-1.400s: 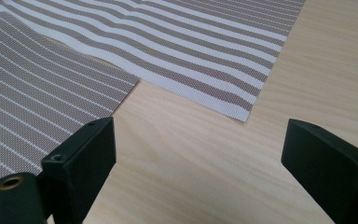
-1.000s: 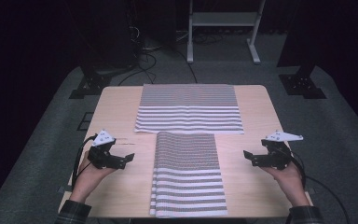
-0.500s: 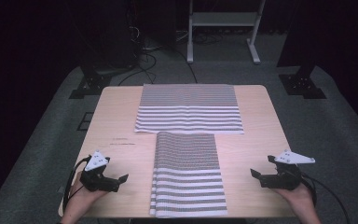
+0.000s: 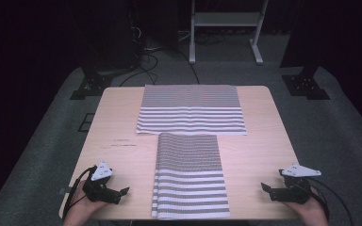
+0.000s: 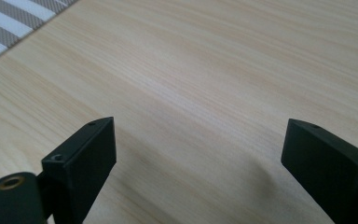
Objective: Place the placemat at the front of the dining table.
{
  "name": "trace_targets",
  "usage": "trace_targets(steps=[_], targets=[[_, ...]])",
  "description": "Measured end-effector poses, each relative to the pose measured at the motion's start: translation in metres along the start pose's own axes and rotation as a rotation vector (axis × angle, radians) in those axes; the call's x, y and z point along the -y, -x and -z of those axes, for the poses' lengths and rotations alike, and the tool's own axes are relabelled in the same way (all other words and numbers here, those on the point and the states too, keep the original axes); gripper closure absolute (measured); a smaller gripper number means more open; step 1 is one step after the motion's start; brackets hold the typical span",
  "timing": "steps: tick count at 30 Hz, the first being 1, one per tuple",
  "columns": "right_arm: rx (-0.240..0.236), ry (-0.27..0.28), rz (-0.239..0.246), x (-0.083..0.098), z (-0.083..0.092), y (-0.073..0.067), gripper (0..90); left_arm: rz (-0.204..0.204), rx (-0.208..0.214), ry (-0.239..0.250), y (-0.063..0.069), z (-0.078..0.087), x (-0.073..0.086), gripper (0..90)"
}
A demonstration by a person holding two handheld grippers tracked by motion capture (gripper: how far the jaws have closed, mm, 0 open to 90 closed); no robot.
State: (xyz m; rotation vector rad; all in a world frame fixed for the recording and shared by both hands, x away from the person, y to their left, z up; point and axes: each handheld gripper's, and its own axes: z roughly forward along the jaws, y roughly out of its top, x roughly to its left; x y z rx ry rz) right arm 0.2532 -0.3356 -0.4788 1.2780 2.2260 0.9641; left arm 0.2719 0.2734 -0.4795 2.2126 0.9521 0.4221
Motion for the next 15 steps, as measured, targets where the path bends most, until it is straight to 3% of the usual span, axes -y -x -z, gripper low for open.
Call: trace_targets(steps=[3, 15], targets=[[0.014, -0.030, 0.008, 0.0024, -0.0042, 0.0010, 9.0, 0.000, 0.012, 0.000, -0.0014, -0.0021, 0.0017, 0.0], [-0.007, -0.003, -0.013, 0.0070, -0.0064, 0.0043, 9.1, -0.004, 0.020, 0.021, -0.0013, -0.0031, 0.0032, 0.0]])
